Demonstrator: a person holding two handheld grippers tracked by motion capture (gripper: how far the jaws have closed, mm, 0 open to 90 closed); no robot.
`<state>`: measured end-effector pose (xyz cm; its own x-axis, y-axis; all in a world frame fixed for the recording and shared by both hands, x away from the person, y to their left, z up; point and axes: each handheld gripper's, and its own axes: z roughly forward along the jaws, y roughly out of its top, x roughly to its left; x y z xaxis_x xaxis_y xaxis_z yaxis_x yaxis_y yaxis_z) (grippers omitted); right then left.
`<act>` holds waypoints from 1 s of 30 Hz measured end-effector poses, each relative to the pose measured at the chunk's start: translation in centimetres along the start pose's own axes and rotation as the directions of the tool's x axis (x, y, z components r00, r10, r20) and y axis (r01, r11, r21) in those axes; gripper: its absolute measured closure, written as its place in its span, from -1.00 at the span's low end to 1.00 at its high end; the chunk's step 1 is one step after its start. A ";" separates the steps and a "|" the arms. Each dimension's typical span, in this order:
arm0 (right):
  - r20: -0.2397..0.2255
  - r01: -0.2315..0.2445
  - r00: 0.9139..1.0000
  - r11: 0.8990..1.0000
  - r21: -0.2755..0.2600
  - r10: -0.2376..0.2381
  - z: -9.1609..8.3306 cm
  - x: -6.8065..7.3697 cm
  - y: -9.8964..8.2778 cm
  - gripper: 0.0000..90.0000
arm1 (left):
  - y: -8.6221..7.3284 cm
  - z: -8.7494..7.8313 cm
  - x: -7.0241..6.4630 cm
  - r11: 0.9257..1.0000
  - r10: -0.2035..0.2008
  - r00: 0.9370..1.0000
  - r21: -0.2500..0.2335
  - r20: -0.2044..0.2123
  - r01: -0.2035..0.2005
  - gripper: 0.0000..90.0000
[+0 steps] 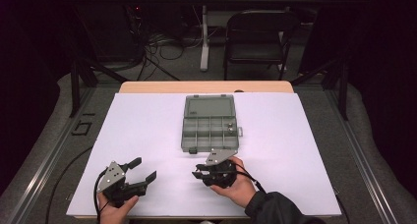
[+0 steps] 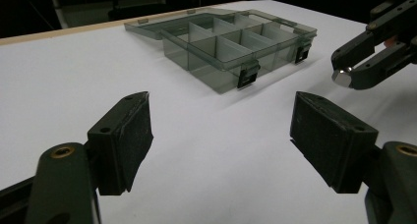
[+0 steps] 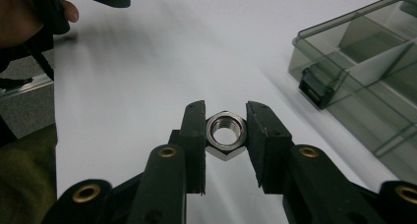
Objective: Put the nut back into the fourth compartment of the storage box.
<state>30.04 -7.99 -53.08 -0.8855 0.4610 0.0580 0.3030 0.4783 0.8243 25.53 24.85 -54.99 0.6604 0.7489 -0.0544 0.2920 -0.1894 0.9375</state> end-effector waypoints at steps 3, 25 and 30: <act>0.019 -0.004 1.000 1.000 -0.004 0.004 -0.6 -0.5 0.2 0.56 | 0.0 0.0 -0.1 1.000 0.003 1.000 -0.006 -0.005 -0.003 -0.47; 0.210 -0.118 0.969 0.990 -0.077 0.132 -4.4 -8.5 3.2 0.56 | 0.0 0.2 -0.2 1.000 0.004 1.000 -0.021 -0.009 -0.005 -0.47; 0.292 -0.177 0.936 0.979 -0.099 0.198 -3.8 -11.5 3.2 0.56 | 0.1 0.1 -0.1 1.000 0.009 1.000 -0.009 0.006 -0.009 -0.47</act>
<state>39.82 -14.65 -48.97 -0.6656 0.7444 0.0534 0.4184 0.3129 0.8527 25.61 24.69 -54.97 0.6673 0.7432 -0.0484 0.2803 -0.1904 0.9408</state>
